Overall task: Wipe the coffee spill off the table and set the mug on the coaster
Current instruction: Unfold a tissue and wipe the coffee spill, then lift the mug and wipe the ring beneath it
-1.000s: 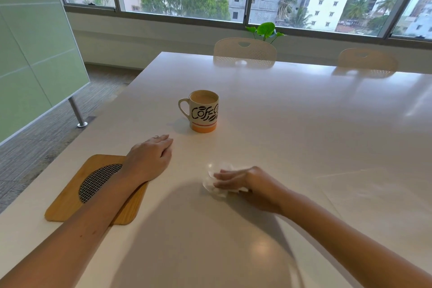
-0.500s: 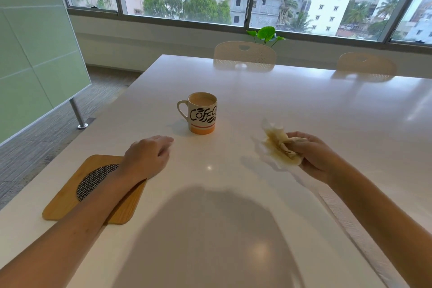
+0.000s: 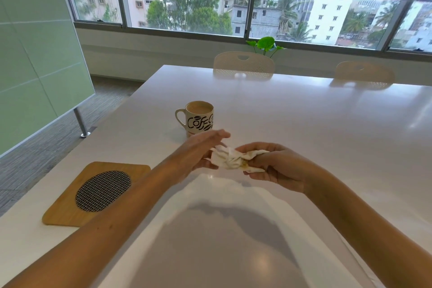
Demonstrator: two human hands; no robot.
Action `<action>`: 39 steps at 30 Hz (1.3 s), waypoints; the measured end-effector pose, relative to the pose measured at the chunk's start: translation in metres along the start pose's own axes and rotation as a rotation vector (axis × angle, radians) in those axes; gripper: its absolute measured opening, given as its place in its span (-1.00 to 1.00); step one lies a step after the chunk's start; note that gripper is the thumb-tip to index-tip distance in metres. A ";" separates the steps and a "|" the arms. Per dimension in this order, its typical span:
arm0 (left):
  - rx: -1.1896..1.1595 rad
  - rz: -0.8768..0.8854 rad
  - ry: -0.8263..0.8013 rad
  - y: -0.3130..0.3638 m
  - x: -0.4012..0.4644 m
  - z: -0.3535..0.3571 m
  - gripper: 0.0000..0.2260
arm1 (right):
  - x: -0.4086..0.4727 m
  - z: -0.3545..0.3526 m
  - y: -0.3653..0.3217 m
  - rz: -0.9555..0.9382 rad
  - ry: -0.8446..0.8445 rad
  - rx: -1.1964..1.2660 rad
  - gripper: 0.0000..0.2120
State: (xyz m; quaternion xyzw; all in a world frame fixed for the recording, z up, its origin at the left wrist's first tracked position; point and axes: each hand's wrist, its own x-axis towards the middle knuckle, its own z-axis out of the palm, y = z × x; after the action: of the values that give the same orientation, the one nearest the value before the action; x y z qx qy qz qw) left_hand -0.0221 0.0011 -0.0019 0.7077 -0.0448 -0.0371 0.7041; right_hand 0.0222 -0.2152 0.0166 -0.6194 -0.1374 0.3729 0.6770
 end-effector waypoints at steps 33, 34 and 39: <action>0.813 0.250 0.683 -0.002 0.049 -0.112 -0.84 | 0.081 0.007 0.009 -0.307 0.523 0.022 -0.71; 0.848 0.224 0.690 -0.004 0.059 -0.124 -0.79 | 0.087 0.006 0.010 -0.291 0.552 0.034 -0.68; 0.772 0.020 0.519 -0.010 0.101 -0.153 -0.65 | 0.117 0.003 0.014 -0.241 0.659 0.154 -0.75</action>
State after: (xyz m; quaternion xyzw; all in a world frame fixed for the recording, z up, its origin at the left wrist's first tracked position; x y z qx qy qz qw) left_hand 0.0960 0.1413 -0.0103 0.9035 0.1157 0.1676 0.3771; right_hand 0.0955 -0.1342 -0.0284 -0.6329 0.0447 0.0799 0.7688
